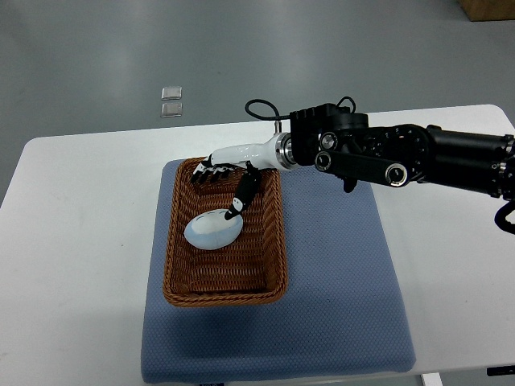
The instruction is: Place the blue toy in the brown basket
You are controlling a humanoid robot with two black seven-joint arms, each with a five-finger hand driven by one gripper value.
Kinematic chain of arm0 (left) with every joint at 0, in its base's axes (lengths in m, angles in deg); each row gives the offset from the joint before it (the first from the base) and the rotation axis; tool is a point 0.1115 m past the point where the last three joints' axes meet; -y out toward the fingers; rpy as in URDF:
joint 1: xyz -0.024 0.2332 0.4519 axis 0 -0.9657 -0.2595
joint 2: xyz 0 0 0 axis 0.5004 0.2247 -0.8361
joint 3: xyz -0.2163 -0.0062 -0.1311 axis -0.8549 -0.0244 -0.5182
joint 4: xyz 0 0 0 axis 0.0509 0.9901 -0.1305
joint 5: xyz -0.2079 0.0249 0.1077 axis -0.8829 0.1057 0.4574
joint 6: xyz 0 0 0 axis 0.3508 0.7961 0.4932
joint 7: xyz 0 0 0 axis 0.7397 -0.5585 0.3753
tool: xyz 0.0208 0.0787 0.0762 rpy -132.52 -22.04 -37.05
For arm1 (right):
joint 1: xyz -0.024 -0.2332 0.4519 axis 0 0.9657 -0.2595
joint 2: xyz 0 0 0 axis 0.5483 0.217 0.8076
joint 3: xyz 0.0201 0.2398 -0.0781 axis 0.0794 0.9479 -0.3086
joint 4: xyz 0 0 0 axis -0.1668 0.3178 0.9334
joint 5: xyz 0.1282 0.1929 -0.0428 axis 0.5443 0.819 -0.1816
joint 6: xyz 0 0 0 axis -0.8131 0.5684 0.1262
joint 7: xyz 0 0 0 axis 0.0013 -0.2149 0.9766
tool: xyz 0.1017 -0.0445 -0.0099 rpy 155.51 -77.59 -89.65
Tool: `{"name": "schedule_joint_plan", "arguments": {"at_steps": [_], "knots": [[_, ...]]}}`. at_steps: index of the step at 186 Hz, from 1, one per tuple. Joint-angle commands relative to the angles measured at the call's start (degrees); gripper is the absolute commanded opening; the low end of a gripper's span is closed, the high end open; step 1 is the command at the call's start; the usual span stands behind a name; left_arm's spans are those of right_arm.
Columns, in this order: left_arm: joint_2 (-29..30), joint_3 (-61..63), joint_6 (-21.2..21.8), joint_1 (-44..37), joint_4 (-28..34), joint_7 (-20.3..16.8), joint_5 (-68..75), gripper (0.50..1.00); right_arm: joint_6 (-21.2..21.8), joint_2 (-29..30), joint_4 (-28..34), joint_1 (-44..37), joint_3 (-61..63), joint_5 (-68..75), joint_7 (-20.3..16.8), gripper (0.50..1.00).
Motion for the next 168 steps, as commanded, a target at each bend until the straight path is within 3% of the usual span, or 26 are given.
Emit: {"name": "schedule_joint_plan", "arguments": {"at_steps": [1, 31, 53, 91, 168], "knots": [[0.0, 0.1, 0.0, 0.0, -0.1, 0.0, 0.0, 1.000, 0.2, -2.9, -0.6, 1.0, 6.6, 2.8, 1.5, 0.895], [0.0, 0.2, -0.1, 0.0, -0.1, 0.0, 0.0, 1.000, 0.4, -9.3, -1.3, 8.4, 19.0, 10.5, 5.8, 0.895], [0.0, 0.2, -0.1, 0.0, -0.2, 0.0, 0.0, 1.000, 0.5, -10.0, -2.7, 15.5, 31.8, 17.2, 8.1, 0.895], [0.0, 0.2, -0.3, 0.0, -0.3, 0.0, 0.0, 1.000, 0.5, -6.0, -5.1, 27.1, 50.9, 34.4, 8.2, 0.909], [0.0, 0.1, -0.3, 0.0, -0.3, 0.0, 0.0, 1.000, 0.4, 2.1, -10.9, 38.2, 60.4, 39.3, 8.3, 0.911]]}}
